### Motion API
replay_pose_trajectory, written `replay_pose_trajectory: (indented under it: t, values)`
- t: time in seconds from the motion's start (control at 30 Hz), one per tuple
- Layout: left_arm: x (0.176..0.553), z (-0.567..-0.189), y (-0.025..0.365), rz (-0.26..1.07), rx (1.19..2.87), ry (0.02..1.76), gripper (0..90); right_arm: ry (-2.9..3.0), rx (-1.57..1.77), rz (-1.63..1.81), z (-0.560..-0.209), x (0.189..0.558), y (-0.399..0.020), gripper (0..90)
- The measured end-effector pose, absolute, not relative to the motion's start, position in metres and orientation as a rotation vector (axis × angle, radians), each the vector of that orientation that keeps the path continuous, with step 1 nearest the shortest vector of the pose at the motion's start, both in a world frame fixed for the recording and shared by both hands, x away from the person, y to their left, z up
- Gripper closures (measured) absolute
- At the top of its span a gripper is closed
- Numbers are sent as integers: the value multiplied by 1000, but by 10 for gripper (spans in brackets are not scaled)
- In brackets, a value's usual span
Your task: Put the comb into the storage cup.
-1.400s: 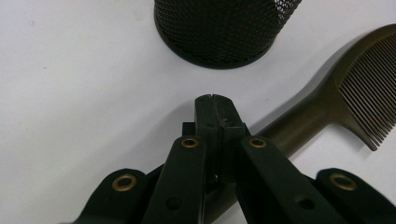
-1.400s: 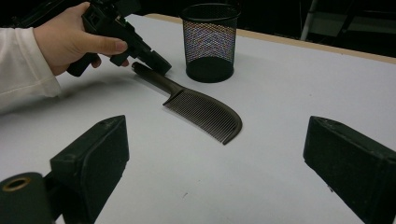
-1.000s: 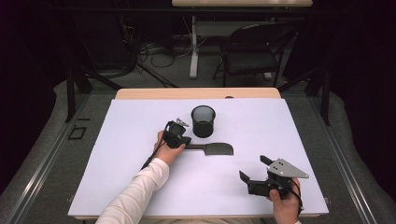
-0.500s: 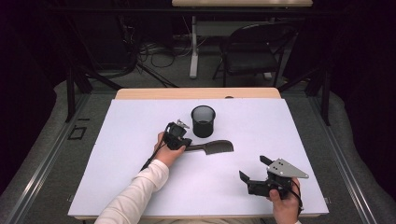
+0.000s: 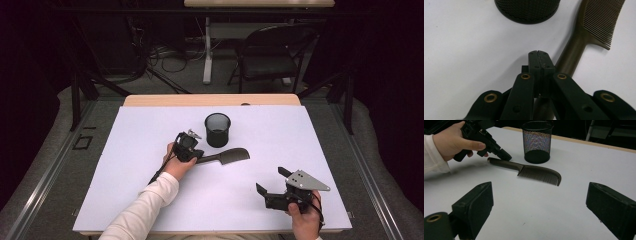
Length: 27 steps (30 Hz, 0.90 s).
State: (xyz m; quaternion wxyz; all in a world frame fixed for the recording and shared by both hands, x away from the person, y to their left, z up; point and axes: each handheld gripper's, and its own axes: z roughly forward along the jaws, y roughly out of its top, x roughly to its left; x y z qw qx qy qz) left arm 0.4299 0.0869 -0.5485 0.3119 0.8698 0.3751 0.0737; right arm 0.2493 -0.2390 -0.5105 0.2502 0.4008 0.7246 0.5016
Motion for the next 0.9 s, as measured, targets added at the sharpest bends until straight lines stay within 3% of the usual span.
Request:
replay_pose_trajectory:
  t: [0.9]
  values:
    - [423, -544, 90, 186, 2309, 965, 900, 1972, 1090, 1365, -511, 249, -239, 74]
